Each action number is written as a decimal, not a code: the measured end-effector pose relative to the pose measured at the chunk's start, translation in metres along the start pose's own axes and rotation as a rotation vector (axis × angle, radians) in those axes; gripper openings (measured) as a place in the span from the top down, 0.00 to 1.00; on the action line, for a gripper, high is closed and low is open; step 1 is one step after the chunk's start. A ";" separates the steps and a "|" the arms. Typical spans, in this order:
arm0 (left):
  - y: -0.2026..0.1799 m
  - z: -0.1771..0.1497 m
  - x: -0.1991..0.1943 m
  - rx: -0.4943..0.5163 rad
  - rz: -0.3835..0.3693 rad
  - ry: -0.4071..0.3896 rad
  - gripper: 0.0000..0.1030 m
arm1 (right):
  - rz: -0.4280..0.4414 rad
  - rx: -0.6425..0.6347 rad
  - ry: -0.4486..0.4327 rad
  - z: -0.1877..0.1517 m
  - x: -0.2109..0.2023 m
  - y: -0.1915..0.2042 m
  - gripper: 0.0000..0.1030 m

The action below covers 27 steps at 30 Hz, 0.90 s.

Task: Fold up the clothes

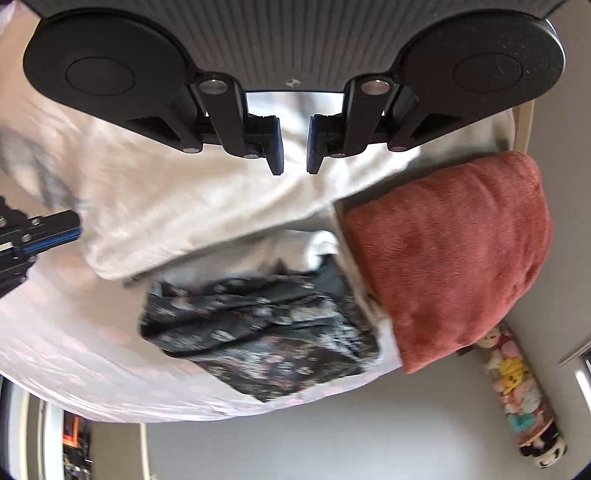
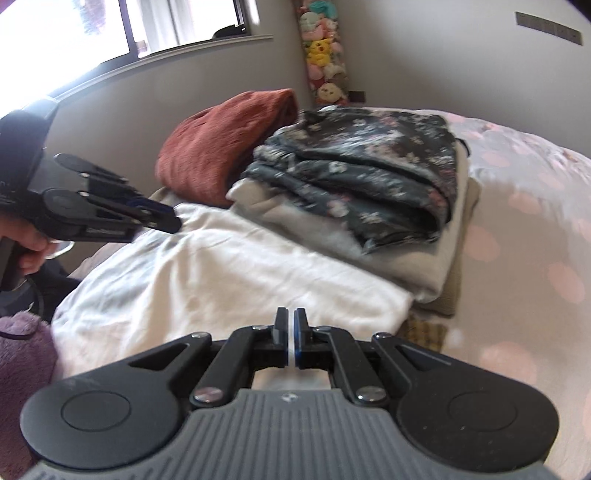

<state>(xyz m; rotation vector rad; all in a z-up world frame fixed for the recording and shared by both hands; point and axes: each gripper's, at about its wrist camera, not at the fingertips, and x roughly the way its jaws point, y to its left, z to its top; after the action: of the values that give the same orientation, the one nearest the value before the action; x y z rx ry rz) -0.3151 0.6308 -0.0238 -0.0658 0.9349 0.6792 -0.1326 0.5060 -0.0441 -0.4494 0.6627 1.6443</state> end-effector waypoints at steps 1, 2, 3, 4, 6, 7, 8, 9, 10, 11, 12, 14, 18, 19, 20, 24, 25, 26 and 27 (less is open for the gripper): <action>-0.005 -0.004 -0.001 0.004 0.000 0.010 0.89 | 0.004 -0.009 0.010 -0.003 0.001 0.004 0.95; -0.009 -0.010 -0.001 0.004 0.008 0.026 0.89 | -0.003 -0.012 0.024 -0.007 0.004 0.005 0.95; -0.010 -0.017 0.001 -0.001 0.020 0.042 0.89 | -0.016 -0.013 0.041 -0.011 0.008 0.004 0.96; -0.007 -0.024 0.002 -0.021 0.030 0.055 0.89 | -0.030 -0.013 0.058 -0.016 0.013 0.003 0.96; 0.002 -0.037 -0.001 -0.067 0.054 0.073 0.89 | -0.058 -0.011 0.095 -0.025 0.021 0.000 1.00; 0.006 -0.040 -0.005 -0.082 0.071 0.076 0.90 | -0.070 -0.007 0.113 -0.030 0.022 -0.005 1.00; 0.009 -0.044 -0.009 -0.098 0.087 0.079 0.90 | -0.076 -0.003 0.125 -0.033 0.021 -0.009 1.00; 0.013 -0.048 -0.014 -0.114 0.104 0.082 0.90 | -0.081 -0.001 0.130 -0.035 0.019 -0.011 1.00; 0.017 -0.051 -0.018 -0.130 0.120 0.085 0.90 | -0.092 -0.003 0.132 -0.035 0.016 -0.012 1.00; 0.021 -0.055 -0.023 -0.146 0.137 0.088 0.90 | -0.106 -0.008 0.132 -0.034 0.011 -0.012 1.00; 0.022 -0.058 -0.030 -0.160 0.145 0.081 0.90 | -0.122 -0.010 0.128 -0.033 0.006 -0.012 0.99; 0.021 -0.063 -0.047 -0.185 0.154 0.061 0.90 | -0.144 0.002 0.116 -0.032 -0.007 -0.013 0.99; 0.006 -0.066 -0.076 -0.222 0.156 0.016 0.90 | -0.115 0.026 0.073 -0.037 -0.037 -0.004 0.95; 0.001 -0.066 -0.081 -0.232 0.152 0.005 0.90 | -0.101 0.021 0.058 -0.038 -0.044 0.003 0.94; -0.005 -0.066 -0.085 -0.241 0.150 0.002 0.90 | -0.088 0.015 0.043 -0.039 -0.052 0.009 0.94; -0.024 -0.074 -0.088 -0.266 0.155 0.018 0.90 | -0.039 -0.021 0.011 -0.045 -0.069 0.037 0.94; -0.027 -0.078 -0.087 -0.281 0.153 0.023 0.90 | -0.025 -0.028 0.013 -0.048 -0.070 0.043 0.94; -0.029 -0.083 -0.085 -0.297 0.150 0.027 0.90 | -0.016 -0.035 0.021 -0.052 -0.069 0.048 0.90; -0.031 -0.088 -0.081 -0.306 0.152 0.037 0.90 | -0.013 -0.044 0.032 -0.056 -0.067 0.053 0.86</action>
<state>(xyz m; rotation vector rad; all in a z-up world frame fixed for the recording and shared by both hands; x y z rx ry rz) -0.3936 0.5355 -0.0232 -0.2814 0.8709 0.9617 -0.1766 0.4144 -0.0350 -0.5120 0.6472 1.6446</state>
